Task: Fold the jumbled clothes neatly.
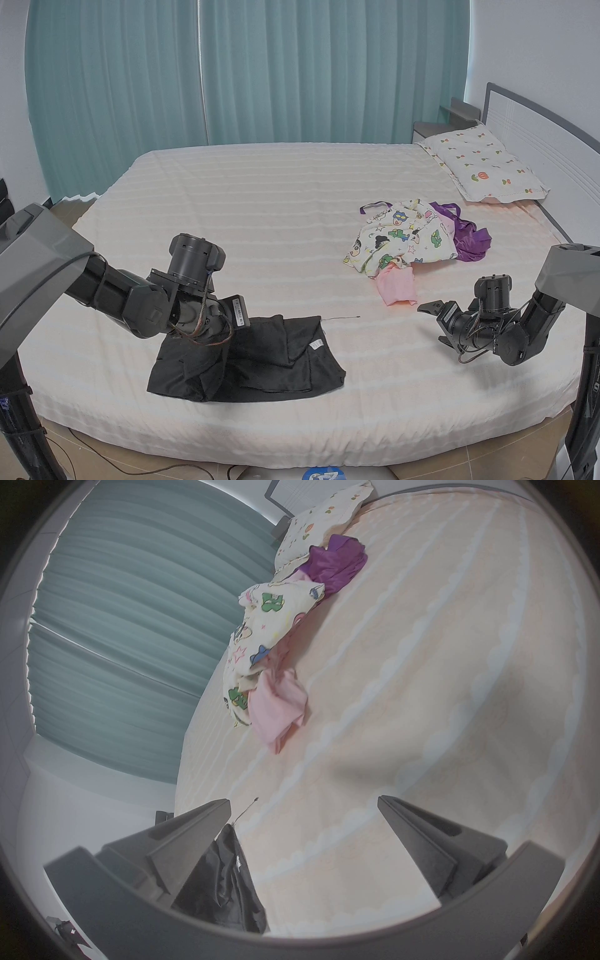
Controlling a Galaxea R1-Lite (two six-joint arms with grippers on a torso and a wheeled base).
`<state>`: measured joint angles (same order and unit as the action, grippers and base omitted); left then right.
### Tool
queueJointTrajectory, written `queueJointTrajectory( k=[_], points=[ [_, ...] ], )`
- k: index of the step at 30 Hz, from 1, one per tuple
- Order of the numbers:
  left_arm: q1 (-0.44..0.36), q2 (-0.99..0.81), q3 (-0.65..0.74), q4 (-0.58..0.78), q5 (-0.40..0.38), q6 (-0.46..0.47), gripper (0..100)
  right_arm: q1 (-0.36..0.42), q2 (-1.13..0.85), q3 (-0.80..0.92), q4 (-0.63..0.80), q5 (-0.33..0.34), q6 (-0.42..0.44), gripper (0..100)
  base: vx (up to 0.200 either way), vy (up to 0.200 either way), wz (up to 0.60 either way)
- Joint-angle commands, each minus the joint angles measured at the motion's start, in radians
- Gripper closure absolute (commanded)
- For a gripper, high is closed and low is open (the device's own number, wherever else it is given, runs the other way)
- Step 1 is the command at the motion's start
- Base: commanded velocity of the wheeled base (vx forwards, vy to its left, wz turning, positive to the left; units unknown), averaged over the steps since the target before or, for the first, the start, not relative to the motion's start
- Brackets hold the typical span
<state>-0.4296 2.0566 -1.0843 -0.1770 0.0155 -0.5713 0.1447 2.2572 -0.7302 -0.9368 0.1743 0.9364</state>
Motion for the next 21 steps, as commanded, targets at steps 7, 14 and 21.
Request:
queueJointTrajectory(
  k=[7,14,21],
  points=[
    [-0.038,0.080,-0.105,0.053,0.020,-0.027,100,0.003,0.002,0.002,0.000,0.001,-0.001,0,0.000,-0.143,0.00],
    [-0.051,0.158,-0.164,0.054,0.093,-0.111,100,0.003,0.004,0.002,0.000,0.001,-0.001,0,0.000,0.000,0.00],
    [-0.046,0.180,-0.181,0.050,0.096,-0.148,0,0.004,0.008,0.003,0.000,0.001,-0.002,0,0.000,0.000,0.00]
  ],
)
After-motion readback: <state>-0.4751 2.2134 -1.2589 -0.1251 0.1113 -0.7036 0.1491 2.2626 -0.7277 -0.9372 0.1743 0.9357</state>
